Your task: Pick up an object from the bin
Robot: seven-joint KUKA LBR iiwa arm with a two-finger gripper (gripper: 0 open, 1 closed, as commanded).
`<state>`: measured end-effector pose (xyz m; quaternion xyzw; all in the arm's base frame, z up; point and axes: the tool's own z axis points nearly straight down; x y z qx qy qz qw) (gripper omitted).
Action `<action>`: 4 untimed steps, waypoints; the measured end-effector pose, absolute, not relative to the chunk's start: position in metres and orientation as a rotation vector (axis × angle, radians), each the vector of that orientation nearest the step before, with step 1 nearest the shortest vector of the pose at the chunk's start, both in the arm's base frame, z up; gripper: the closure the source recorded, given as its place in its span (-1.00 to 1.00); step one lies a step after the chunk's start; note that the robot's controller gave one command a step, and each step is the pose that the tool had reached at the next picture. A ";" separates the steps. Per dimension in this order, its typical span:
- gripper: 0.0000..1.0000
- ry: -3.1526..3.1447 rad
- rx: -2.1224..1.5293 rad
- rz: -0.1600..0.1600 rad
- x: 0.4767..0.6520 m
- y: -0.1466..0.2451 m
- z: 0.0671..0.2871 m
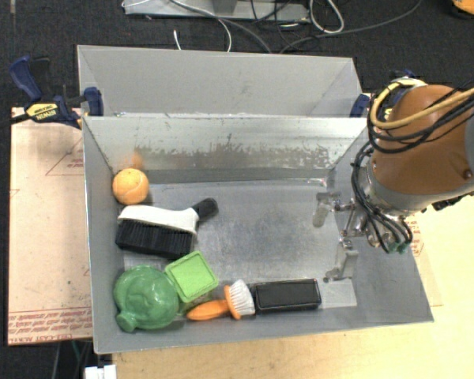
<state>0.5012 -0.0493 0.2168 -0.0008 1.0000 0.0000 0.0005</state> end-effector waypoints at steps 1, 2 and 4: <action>-1.00 3.141 -0.003 0.000 0.501 -0.049 0.217; -1.00 3.130 -0.209 -0.003 0.508 -0.005 0.194; -1.00 3.101 -0.453 -0.003 0.498 0.047 0.105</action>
Offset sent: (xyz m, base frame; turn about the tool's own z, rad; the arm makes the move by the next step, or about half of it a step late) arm 0.0113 0.0868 -0.0429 -0.2530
